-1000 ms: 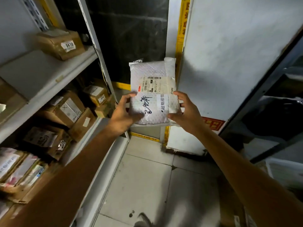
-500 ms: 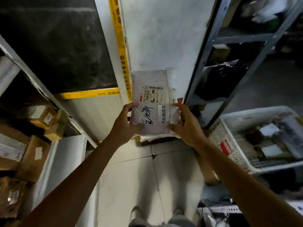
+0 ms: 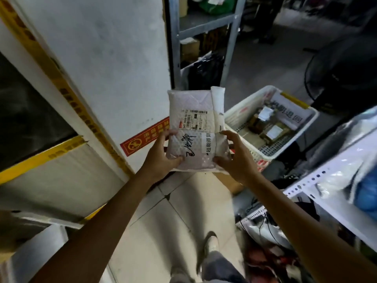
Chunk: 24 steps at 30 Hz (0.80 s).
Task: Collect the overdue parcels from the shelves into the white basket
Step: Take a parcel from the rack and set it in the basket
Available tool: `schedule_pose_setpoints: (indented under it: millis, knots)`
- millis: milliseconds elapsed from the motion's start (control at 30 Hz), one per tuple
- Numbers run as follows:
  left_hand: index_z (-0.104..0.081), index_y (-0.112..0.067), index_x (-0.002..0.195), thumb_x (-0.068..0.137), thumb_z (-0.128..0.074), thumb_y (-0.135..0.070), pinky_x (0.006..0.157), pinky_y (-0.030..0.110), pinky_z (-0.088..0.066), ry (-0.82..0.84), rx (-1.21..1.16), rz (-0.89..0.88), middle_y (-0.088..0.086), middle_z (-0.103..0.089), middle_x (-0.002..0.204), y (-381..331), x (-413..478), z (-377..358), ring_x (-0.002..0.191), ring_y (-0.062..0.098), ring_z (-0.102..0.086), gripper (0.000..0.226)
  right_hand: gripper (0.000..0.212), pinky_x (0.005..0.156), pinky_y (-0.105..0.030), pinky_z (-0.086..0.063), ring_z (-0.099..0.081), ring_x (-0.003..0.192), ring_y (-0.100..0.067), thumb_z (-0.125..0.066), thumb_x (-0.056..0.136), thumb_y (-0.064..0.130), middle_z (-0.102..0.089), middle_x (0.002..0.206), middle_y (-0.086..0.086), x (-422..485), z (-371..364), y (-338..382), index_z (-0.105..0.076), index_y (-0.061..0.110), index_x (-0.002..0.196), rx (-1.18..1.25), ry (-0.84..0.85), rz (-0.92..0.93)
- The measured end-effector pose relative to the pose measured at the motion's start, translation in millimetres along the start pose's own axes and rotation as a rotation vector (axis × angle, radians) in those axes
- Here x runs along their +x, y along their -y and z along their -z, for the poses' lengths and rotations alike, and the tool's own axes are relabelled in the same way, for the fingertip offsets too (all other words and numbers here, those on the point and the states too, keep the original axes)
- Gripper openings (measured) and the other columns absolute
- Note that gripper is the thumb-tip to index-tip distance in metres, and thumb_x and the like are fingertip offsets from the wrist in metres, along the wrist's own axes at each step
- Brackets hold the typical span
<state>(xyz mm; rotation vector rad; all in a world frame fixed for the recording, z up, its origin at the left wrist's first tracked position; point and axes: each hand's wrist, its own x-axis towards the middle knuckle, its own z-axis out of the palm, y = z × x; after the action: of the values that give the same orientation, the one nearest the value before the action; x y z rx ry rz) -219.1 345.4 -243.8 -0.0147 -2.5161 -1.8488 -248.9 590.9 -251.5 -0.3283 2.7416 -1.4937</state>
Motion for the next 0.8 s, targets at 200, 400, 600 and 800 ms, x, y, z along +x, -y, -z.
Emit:
schedule_pose_setpoints:
  millis: [200, 400, 600, 800]
  knots:
    - [-0.046, -0.028, 0.13, 0.077, -0.077, 0.007, 0.076, 0.012, -0.054, 0.143, -0.045, 0.006, -0.026, -0.047, 0.122, -8, 59, -44, 0.104, -0.011, -0.054, 0.071, 0.079, 0.078, -0.033, -0.058, -0.06, 0.103, -0.013, -0.085, 0.071, 0.015, -0.053, 0.123, 0.013, 15, 36, -33, -0.044, 0.031, 0.136, -0.011, -0.147, -0.066]
    - [-0.048, -0.037, 0.129, 0.078, -0.078, 0.003, 0.079, 0.021, -0.058, 0.284, -0.045, 0.003, -0.002, -0.053, 0.134, -13, 133, -85, 0.114, 0.007, -0.059, 0.071, 0.083, 0.071, -0.019, -0.052, -0.058, 0.108, -0.015, -0.085, 0.072, 0.013, -0.057, 0.126, 0.003, 47, 72, -70, -0.042, 0.028, 0.14, -0.022, -0.206, -0.157]
    - [-0.048, -0.043, 0.128, 0.076, -0.082, -0.003, 0.086, 0.028, -0.059, 0.34, -0.002, 0.001, -0.005, -0.055, 0.134, -20, 201, -124, 0.117, 0.011, -0.061, 0.074, 0.086, 0.09, -0.036, -0.056, -0.054, 0.115, -0.012, -0.085, 0.072, 0.01, -0.052, 0.136, 0.001, 80, 111, -94, -0.041, 0.028, 0.144, 0.053, -0.261, -0.243]
    - [-0.048, -0.044, 0.132, 0.076, -0.083, -0.007, 0.088, 0.023, -0.056, 0.436, 0.058, -0.026, -0.007, -0.058, 0.132, -24, 264, -157, 0.115, 0.008, -0.061, 0.075, 0.081, 0.097, -0.04, -0.053, -0.053, 0.117, -0.011, -0.083, 0.076, 0.015, -0.05, 0.138, 0.011, 108, 136, -116, -0.042, 0.034, 0.143, 0.105, -0.332, -0.325]
